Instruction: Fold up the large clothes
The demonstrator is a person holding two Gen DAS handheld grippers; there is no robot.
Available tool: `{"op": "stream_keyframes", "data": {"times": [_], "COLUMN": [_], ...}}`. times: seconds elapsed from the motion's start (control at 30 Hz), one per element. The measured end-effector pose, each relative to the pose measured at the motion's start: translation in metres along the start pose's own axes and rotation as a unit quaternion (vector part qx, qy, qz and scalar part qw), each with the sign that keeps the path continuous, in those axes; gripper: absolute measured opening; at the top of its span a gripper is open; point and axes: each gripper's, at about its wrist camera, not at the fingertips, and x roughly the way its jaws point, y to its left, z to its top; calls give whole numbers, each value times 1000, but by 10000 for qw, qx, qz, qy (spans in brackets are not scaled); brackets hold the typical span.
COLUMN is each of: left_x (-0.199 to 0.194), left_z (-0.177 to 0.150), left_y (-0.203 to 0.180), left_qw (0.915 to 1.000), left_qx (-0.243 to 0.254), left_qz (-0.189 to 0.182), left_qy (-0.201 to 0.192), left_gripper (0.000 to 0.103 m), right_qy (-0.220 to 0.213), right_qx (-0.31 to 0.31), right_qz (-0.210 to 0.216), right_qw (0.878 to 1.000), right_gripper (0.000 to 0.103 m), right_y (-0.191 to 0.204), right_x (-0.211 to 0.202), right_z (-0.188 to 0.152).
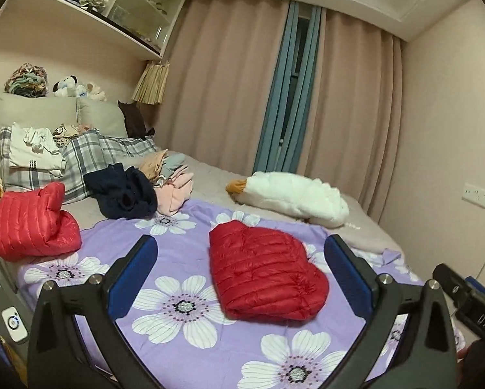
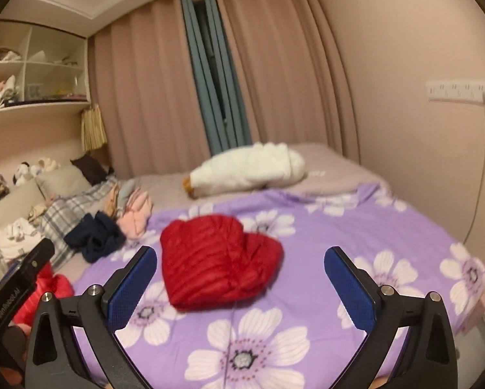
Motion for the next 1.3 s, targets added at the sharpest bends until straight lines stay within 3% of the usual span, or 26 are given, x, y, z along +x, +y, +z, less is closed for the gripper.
{"op": "stream_keyframes", "data": {"times": [0.17, 0.33, 0.57, 0.93, 1.3], "left_x": [-6, -9, -7, 6, 7], "left_z": [2, 2, 2, -1, -2], "left_y": [1, -4, -2, -8, -13], "left_qw": [9998, 9998, 9999, 9995, 9995], "left_qx": [-136, 66, 24, 47, 107], "left_qz": [-136, -133, -16, 23, 93], "left_qy": [-78, -128, -107, 321, 270], "left_gripper": [103, 103, 103, 103, 103], "right_qy": [-121, -297, -212, -97, -24], "right_qx": [-173, -184, -150, -228, -273], "right_qz": [32, -105, -191, -321, -366], "right_qw": [9998, 9993, 9995, 9992, 9990], "right_gripper": [103, 103, 103, 103, 103], "right_y": [6, 8, 7, 7, 7], "right_x": [-4, -9, -9, -10, -9], "right_z": [-1, -3, -5, -6, -5]}}
